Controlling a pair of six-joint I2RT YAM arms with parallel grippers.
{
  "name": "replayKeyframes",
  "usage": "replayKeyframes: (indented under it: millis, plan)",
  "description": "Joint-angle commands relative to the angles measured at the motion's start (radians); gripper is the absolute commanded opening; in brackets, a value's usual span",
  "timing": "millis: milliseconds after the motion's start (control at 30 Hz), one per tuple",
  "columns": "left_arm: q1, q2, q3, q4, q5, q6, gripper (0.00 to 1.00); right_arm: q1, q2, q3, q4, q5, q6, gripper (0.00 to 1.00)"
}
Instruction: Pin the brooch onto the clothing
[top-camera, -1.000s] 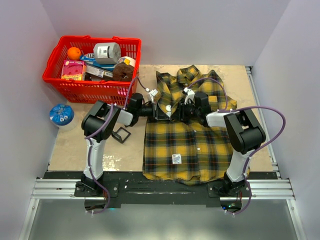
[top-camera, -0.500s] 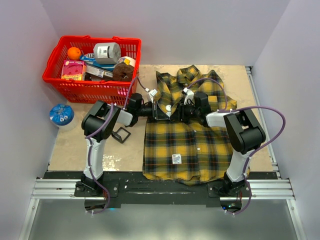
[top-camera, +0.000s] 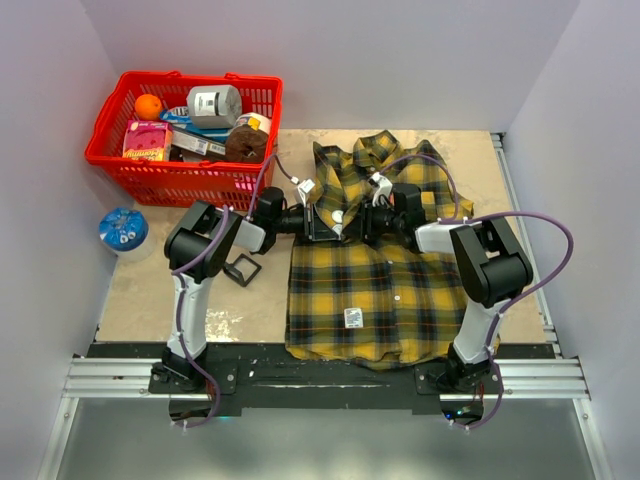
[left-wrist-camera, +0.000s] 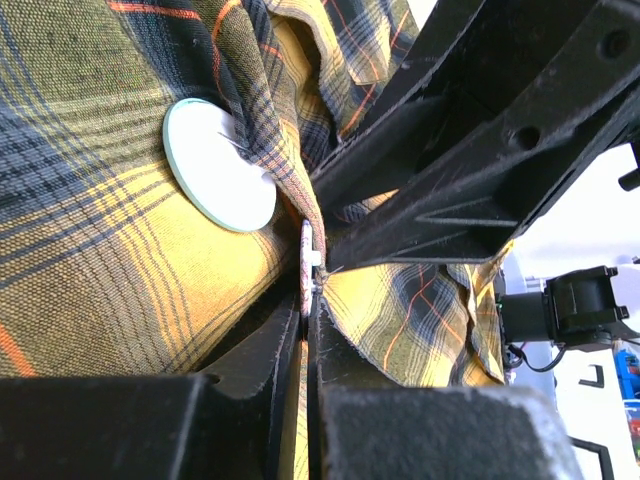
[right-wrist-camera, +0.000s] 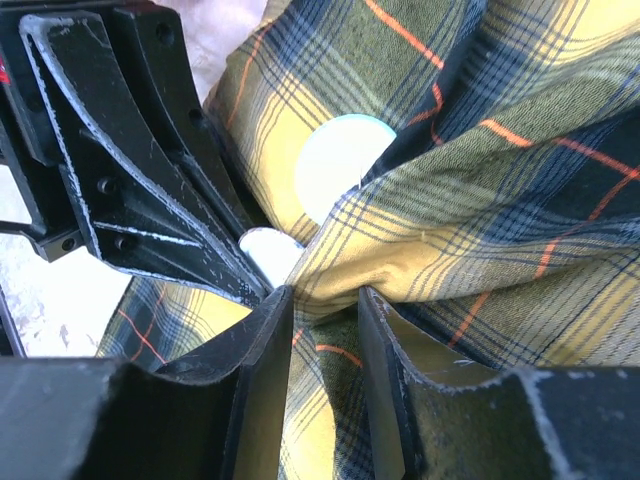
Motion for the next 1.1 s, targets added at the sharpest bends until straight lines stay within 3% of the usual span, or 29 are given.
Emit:
replayKeyframes:
  millis: [0,1067]
  plan:
    - [0.013,0.021,-0.011,0.029,0.041,-0.033,0.00,-0.006,0.009,0.016,0.056,-0.041,0.008,0.36]
    - [0.011,0.021,0.006,0.005,0.044,-0.044,0.00,-0.004,0.022,0.010,0.076,-0.082,0.013,0.35]
